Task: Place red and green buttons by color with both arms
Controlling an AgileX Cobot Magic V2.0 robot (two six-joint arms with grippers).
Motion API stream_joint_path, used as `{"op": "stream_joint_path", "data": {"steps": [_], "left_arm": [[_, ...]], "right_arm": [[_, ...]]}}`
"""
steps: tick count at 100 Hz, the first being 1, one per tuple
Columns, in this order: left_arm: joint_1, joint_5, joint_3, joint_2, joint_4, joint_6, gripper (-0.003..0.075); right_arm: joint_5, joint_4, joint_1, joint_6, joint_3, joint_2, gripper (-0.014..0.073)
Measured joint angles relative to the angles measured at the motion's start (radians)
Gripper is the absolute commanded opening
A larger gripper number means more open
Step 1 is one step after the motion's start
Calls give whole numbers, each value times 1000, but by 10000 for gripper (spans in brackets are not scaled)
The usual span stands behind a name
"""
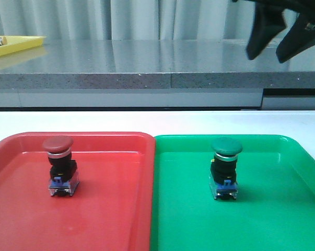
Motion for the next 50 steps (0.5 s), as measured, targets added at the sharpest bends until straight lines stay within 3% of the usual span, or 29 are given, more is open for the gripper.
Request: {"op": "stream_joint_path", "data": {"steps": [7, 50], "left_arm": [[0, 0, 0, 0, 0, 0, -20], [0, 0, 0, 0, 0, 0, -20]], "right_arm": [[-16, 0, -38, -19, 37, -50, -72], [-179, 45, -279, -186, 270, -354, -60]]}}
